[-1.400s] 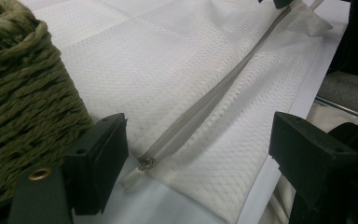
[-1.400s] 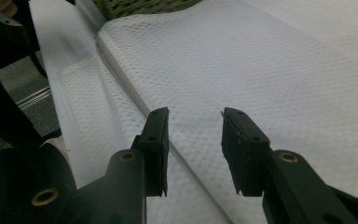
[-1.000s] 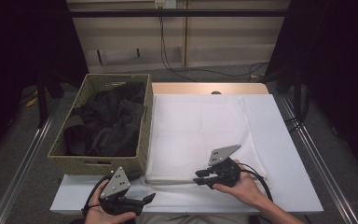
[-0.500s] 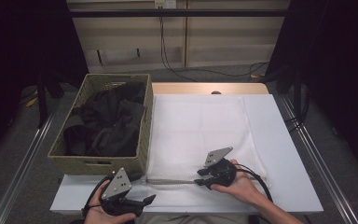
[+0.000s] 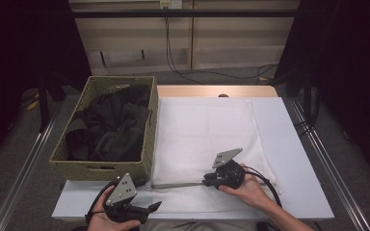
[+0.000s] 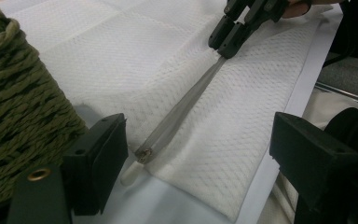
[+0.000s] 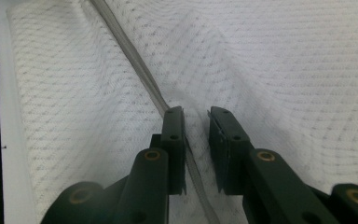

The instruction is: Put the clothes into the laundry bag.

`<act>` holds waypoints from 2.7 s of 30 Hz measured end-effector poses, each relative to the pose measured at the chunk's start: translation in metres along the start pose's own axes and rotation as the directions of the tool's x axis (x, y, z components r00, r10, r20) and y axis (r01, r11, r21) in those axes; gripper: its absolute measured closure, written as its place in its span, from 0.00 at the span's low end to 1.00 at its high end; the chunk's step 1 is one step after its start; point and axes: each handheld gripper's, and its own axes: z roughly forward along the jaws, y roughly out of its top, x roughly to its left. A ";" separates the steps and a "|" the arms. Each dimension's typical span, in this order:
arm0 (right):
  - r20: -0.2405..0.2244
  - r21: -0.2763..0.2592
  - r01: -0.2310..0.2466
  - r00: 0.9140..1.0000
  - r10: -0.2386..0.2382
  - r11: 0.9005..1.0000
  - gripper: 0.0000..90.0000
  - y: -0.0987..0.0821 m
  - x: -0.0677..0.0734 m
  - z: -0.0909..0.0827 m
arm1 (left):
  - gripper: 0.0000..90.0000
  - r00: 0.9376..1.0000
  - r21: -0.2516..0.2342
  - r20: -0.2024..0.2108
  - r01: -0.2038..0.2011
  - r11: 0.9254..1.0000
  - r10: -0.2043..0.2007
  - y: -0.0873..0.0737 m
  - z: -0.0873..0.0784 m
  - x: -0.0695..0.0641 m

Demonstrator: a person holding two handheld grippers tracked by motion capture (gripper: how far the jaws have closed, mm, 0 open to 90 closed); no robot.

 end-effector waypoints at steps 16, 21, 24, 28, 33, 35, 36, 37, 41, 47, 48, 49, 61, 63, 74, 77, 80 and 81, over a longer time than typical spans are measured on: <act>0.040 -0.080 -0.045 0.998 0.049 0.996 0.98 0.005 -0.002 -0.013 | 0.21 1.000 0.003 0.003 -0.008 1.000 0.008 0.000 -0.001 0.001; 0.088 -0.058 -0.020 0.996 0.025 0.998 0.94 0.007 -0.013 -0.004 | 0.21 1.000 -0.002 0.007 -0.001 1.000 0.001 0.000 0.000 0.002; 0.109 -0.049 -0.013 0.994 0.018 0.999 0.84 0.008 -0.023 0.004 | 0.21 1.000 -0.001 0.008 -0.007 1.000 0.007 0.000 0.000 0.002; 0.099 -0.058 -0.034 0.994 0.040 0.998 0.74 0.005 -0.027 0.005 | 0.21 1.000 0.001 0.010 0.007 1.000 -0.007 -0.001 0.000 0.003; 0.151 -0.036 0.011 0.989 -0.005 0.999 0.57 0.004 -0.022 0.007 | 0.21 1.000 -0.002 0.012 -0.001 1.000 0.001 -0.001 -0.001 0.003; 0.126 -0.033 0.032 0.992 -0.027 0.999 0.56 0.004 -0.023 0.006 | 0.21 1.000 -0.001 0.010 0.001 1.000 -0.001 -0.001 -0.001 0.003; 0.120 -0.038 0.032 0.992 -0.028 0.999 0.56 0.003 -0.024 0.006 | 0.21 1.000 -0.002 0.010 0.000 1.000 0.000 -0.001 -0.001 0.003; 0.121 -0.036 0.036 0.992 -0.031 0.999 0.56 0.003 -0.024 0.007 | 0.21 1.000 0.000 0.009 -0.002 1.000 0.002 0.000 -0.001 0.003; 0.127 -0.031 0.039 0.991 -0.035 0.999 0.62 0.004 -0.025 0.006 | 0.21 1.000 0.003 0.007 -0.005 1.000 0.005 0.000 -0.001 0.003; 0.154 -0.056 -0.006 0.988 0.015 0.998 0.87 0.004 -0.031 0.005 | 0.21 1.000 0.007 0.003 0.000 1.000 0.000 0.000 -0.001 0.003; 0.153 -0.055 -0.004 0.988 0.013 0.998 0.88 0.004 -0.030 0.005 | 0.21 1.000 0.006 0.004 0.000 1.000 0.000 0.000 -0.001 0.003; 0.147 -0.053 -0.002 0.989 0.010 0.999 0.91 0.005 -0.030 0.005 | 0.21 1.000 0.008 0.002 -0.002 1.000 0.002 0.000 -0.001 0.004; 0.088 -0.149 -0.073 0.992 0.087 0.986 0.98 0.013 -0.031 -0.014 | 0.20 1.000 0.008 -0.005 0.000 1.000 0.000 0.000 -0.002 0.004; 0.078 -0.162 -0.087 0.992 0.101 0.983 0.98 0.015 -0.032 -0.017 | 0.20 1.000 0.000 0.003 0.003 1.000 -0.003 0.000 -0.002 0.004; 0.049 -0.228 -0.099 0.992 0.113 0.969 0.99 0.027 -0.032 -0.034 | 0.20 1.000 -0.025 0.006 -0.006 1.000 0.006 0.001 -0.004 0.003; 0.040 -0.239 -0.094 0.994 0.107 0.966 0.99 0.032 -0.032 -0.036 | 0.20 1.000 -0.028 0.010 -0.005 1.000 0.005 0.001 -0.004 0.003; 0.027 -0.251 -0.089 0.995 0.099 0.964 0.99 0.035 -0.033 -0.038 | 0.20 1.000 -0.032 0.008 -0.006 0.999 0.006 0.001 -0.004 0.002; 0.025 -0.256 -0.085 0.995 0.094 0.963 0.99 0.035 -0.034 -0.039 | 0.20 1.000 -0.032 0.009 -0.005 0.999 0.006 0.001 -0.004 0.003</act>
